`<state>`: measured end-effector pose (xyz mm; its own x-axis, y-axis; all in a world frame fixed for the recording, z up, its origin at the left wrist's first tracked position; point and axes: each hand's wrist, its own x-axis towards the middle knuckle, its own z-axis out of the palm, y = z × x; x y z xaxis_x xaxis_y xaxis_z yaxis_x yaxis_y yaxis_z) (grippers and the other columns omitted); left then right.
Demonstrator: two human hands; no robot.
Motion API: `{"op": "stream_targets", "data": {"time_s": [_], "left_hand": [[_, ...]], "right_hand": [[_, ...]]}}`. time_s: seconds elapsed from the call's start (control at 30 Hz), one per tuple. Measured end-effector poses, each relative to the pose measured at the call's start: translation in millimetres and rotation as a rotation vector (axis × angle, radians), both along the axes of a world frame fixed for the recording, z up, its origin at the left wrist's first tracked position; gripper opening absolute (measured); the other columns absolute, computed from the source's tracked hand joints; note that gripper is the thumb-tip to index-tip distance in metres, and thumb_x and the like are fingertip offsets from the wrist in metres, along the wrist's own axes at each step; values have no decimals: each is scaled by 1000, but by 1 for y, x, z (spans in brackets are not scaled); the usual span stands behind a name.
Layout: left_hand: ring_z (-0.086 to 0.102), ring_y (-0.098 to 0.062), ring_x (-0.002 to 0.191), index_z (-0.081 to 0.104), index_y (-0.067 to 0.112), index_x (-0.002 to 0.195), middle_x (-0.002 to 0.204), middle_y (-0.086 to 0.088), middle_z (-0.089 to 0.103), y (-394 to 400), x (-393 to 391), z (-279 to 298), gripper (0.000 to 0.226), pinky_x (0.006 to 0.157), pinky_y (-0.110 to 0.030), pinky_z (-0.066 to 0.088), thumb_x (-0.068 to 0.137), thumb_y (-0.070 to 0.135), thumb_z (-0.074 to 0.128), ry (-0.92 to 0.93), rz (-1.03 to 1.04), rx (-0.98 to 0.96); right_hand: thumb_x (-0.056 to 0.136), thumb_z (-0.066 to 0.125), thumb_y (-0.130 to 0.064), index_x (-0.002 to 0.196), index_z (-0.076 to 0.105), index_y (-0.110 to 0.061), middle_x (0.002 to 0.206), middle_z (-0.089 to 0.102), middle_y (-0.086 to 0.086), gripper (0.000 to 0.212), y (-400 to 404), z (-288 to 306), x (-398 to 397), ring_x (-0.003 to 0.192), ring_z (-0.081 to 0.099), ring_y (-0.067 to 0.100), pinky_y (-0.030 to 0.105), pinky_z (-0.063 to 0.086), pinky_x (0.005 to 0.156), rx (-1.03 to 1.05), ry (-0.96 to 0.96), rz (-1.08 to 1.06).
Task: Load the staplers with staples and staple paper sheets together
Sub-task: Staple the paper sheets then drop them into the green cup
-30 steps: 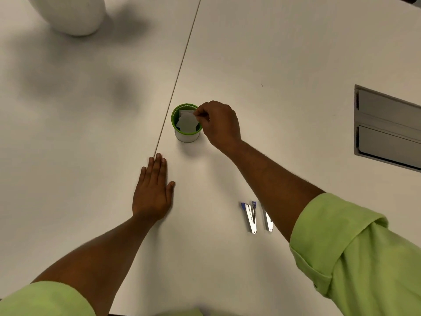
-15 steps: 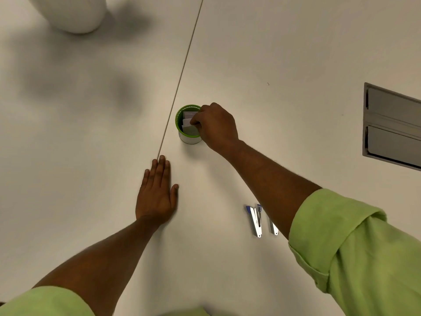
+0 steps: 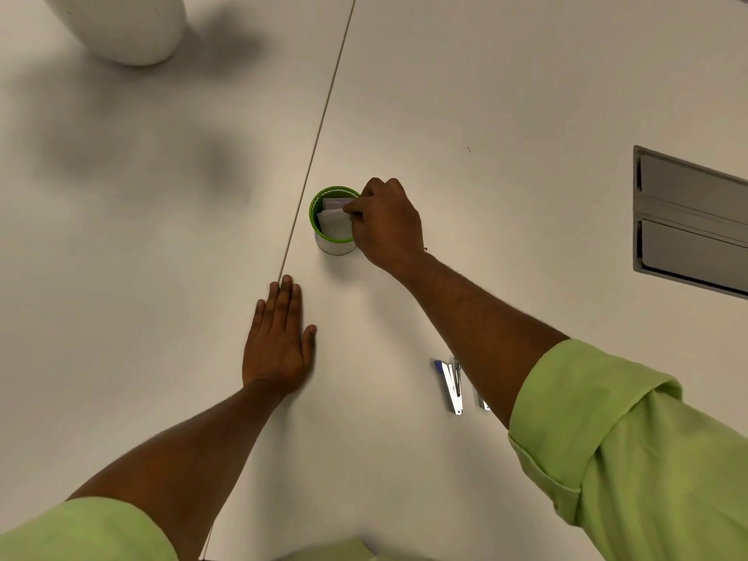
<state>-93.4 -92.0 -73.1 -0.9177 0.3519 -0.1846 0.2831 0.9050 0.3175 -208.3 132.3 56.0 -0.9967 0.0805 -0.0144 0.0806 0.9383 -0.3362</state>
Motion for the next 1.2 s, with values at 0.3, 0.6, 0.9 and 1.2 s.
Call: {"op": "stream_targets", "data": {"time_s": [0.3, 0.6, 0.9, 1.2], "left_hand": [[-6, -22, 156, 6, 7, 160, 169, -8, -3, 0, -2, 10, 71, 127, -43, 8, 101, 43, 26, -40, -29, -43], [-8, -25, 155, 2, 3, 159, 167, -12, -10, 1, -4, 25, 72, 127, -39, 3, 104, 38, 34, -112, -73, -114], [-10, -23, 155, 2, 5, 159, 168, -9, -10, 29, 40, 35, 75, 127, -38, 2, 104, 38, 41, -147, -152, -33], [51, -33, 115, 52, 4, 131, 126, -15, 52, 129, 107, 63, 45, 95, -42, 46, 91, 21, 63, -143, -3, 306]], "right_hand": [[92, 60, -22, 101, 75, -25, 100, 65, -4, 18, 24, -1, 55, 96, 58, 19, 33, 50, 77, -225, 1, -225], [91, 63, -19, 98, 76, -21, 107, 69, -2, 15, 45, -14, 132, 95, 66, 17, 36, 52, 87, -289, -154, -298], [88, 65, -15, 107, 72, -21, 108, 64, -1, 21, 81, -32, 213, 104, 60, 20, 36, 51, 88, -245, -129, -458], [84, 71, -31, 121, 55, -20, 118, 56, 0, 42, 107, -50, 277, 106, 59, 21, 38, 51, 88, -254, -142, -667]]}}
